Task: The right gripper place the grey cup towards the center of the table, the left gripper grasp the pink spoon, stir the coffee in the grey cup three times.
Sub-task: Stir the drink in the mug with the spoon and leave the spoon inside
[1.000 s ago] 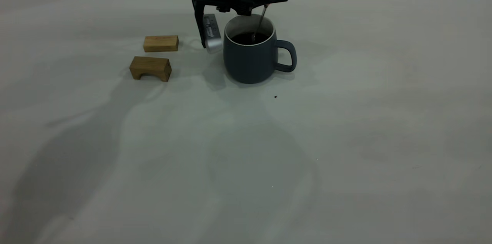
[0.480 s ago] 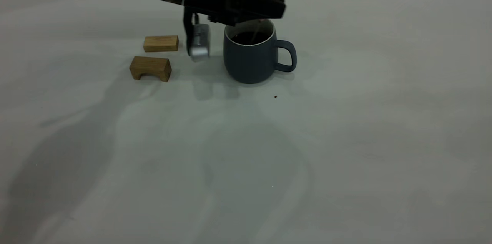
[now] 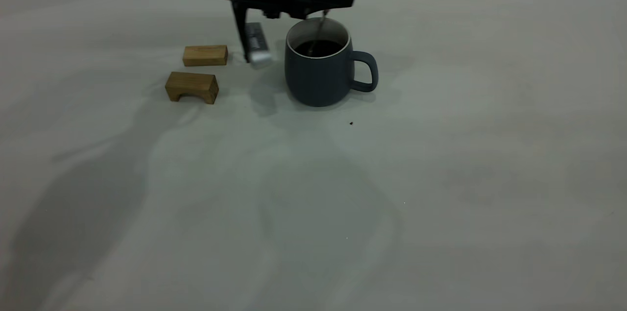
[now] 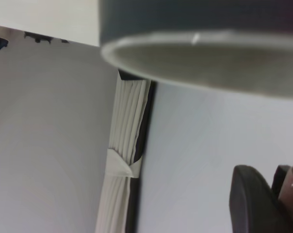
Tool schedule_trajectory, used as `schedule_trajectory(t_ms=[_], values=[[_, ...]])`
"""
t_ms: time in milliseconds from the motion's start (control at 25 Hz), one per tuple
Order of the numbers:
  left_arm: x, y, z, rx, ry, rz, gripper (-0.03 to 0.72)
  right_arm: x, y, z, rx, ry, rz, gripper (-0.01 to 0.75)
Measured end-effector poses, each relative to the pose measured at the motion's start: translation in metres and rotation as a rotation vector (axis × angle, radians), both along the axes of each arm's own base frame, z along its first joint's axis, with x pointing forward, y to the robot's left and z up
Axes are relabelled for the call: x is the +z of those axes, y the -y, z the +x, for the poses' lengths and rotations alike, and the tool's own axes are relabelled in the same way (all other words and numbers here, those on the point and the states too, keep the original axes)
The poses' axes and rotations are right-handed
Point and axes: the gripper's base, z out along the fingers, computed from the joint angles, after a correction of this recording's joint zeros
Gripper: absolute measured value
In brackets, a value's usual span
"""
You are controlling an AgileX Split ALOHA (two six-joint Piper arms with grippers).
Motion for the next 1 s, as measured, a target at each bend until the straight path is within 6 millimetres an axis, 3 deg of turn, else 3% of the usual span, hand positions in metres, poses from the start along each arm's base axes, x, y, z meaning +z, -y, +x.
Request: schedule_trajectory(t_ms=[200,400,720,1000], values=[[0.001,0.017,-0.009,-0.052,0.019,-0.006,0.119,0.0,0.0,0.0,0.0,0.0,0.0,0.491],[0.001,0.018,-0.015,-0.133,0.021,-0.013,0.119,0.0,0.0,0.0,0.0,0.0,0.0,0.491],[-0.005,-0.009,-0.011,-0.178,0.039,0.071,0.119,0.0,0.0,0.0,0.0,0.0,0.0,0.491],[-0.006,-0.013,-0.009,-0.165,0.04,0.08,0.123,0.0,0.0,0.0,0.0,0.0,0.0,0.491]])
